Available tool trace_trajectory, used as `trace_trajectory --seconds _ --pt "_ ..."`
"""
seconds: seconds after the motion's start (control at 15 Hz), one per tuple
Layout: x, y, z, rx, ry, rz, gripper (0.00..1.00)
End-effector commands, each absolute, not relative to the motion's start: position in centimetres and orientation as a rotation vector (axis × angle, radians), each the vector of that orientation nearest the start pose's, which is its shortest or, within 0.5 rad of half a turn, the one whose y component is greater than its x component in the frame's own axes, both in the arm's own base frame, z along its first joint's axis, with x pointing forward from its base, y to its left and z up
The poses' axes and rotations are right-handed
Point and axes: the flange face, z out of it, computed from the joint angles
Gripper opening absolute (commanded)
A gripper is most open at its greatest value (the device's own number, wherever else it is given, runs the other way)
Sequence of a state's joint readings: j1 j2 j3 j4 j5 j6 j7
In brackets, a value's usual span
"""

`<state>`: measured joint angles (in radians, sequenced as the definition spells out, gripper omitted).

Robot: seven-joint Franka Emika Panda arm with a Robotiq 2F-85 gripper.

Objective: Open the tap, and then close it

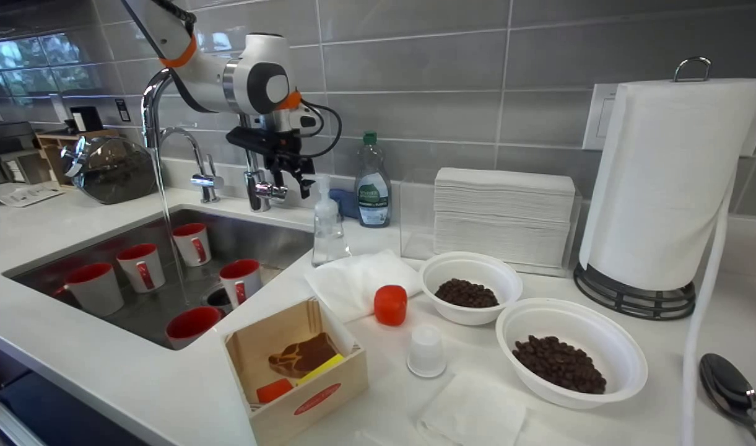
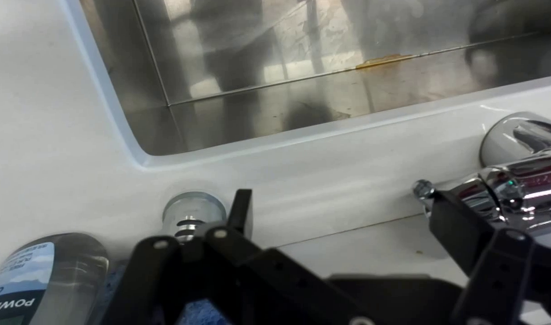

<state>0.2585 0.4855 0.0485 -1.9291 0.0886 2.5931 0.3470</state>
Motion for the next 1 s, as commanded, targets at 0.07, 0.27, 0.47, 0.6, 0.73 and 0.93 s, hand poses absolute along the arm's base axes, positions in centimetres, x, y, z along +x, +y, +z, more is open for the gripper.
trace_trajectory --seconds 0.07,0.27,0.47,0.6,0.73,0.93 --pt "61.6 18.4 26.3 -3.055 0.179 -0.279 1.00" --pt "61.7 17.9 25.9 -3.106 0.159 -0.313 1.00" --pt "61.6 18.1 25.6 -3.126 0.148 -0.321 1.00" --pt "61.6 18.5 25.6 -3.130 0.143 -0.320 1.00" --pt "61.5 18.7 25.4 -3.135 0.137 -0.316 1.00" --pt "61.4 18.9 25.1 -3.139 0.145 -0.312 1.00"
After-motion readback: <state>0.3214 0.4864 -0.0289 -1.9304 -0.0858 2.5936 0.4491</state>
